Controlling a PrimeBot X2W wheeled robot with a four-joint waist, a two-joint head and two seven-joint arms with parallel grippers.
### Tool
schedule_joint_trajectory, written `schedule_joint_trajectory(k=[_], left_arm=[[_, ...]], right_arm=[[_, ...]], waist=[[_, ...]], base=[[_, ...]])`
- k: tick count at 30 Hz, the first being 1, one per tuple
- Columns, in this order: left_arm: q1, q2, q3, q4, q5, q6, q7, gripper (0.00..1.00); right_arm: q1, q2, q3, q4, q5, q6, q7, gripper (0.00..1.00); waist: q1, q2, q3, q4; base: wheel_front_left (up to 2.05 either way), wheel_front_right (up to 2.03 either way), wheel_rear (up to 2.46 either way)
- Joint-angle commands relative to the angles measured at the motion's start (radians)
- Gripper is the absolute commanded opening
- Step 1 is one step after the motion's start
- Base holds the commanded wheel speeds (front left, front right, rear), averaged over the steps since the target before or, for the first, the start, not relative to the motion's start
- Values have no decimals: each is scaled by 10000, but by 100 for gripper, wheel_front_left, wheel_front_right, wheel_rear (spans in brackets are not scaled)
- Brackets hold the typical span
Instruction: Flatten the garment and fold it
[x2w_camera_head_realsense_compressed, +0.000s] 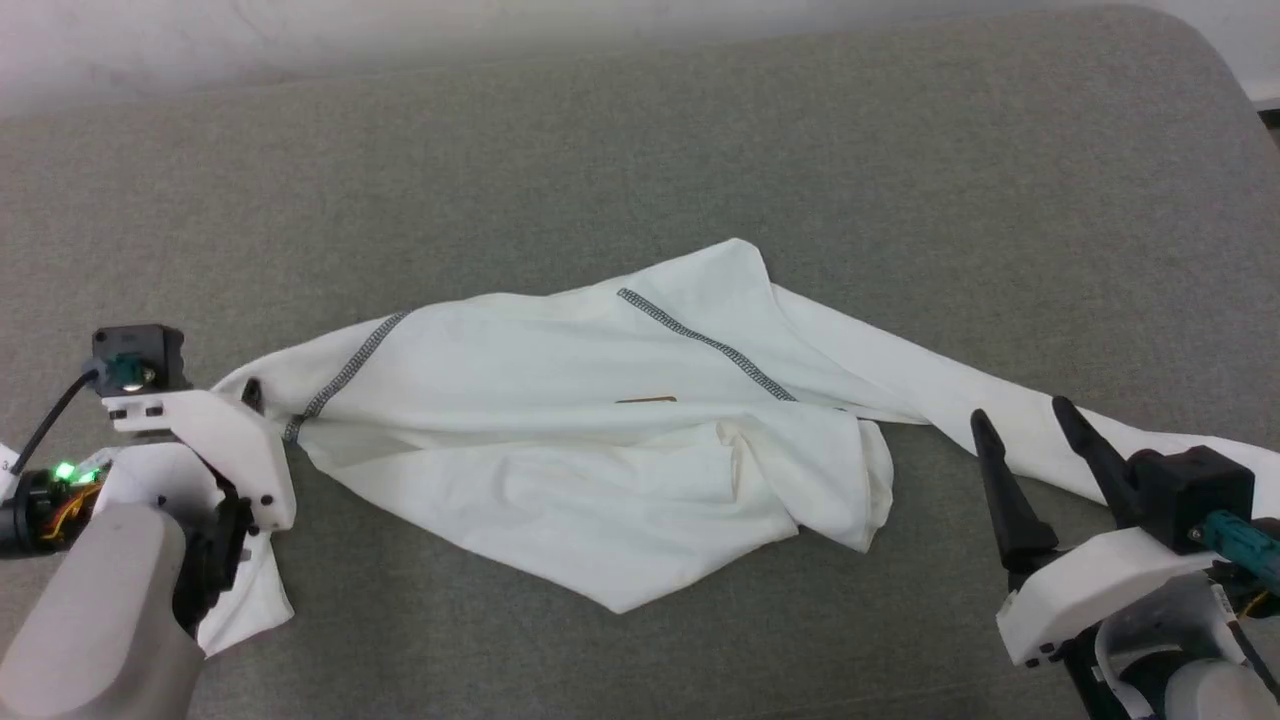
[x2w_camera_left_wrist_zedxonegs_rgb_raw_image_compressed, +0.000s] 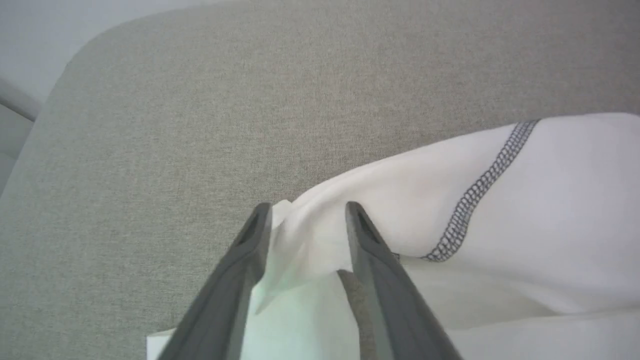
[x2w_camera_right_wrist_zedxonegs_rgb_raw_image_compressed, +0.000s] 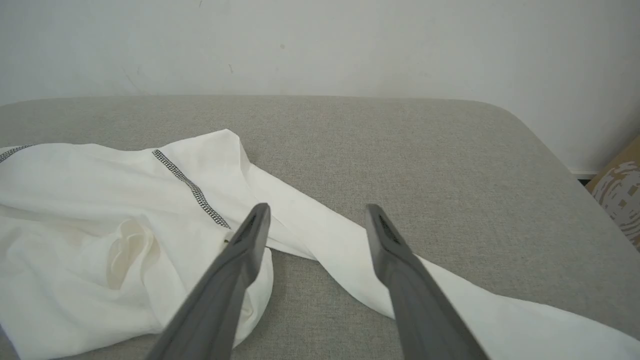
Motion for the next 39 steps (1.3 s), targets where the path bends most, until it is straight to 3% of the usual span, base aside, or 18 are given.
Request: schedule_joint_trajectory(k=[1,4,7,13,18,27,36,39], left_arm=[[139,-66,88,-137,128,144,-513,100],[326,-208,50,-497,375,237,-1480,100],[679,-440,-203,-1026,402,152,-1779,100],[1325,-640,-938,-2228,312,-60,-948,100],[830,-389,-1182,-2622,385,-320,-270,100],[-1657,-116,-1629,-969,-51,-1844,1555,100],[-3496,-62,-2007,1340,-359,-2764,3375,100],[-3680,-43,-2137,2056,-414,-2878,3868,100]], right_arm=[[-138,33,15,51,53,-11,-58,100],[-89,34,5,77,75,-11,-23,100],[-7,34,-28,93,144,-11,16,100],[108,35,-7,83,266,-11,153,100],[82,35,35,5,265,-11,254,100],[-166,35,323,-129,151,-11,223,100],[-528,35,484,101,58,-11,-197,100],[-666,35,510,203,14,-11,-326,100]], waist=[[-2,0,-86,35],[-2,0,-289,113],[-2,0,-547,214],[-2,0,-848,375],[-2,0,-867,460],[-2,0,-105,-62],[-2,0,1082,-781],[-2,0,1329,-919]], base=[[0,0,0],[0,0,0],[0,0,0],[0,0,0],[0,0,0],[0,0,0],[0,0,0],[0,0,0]])
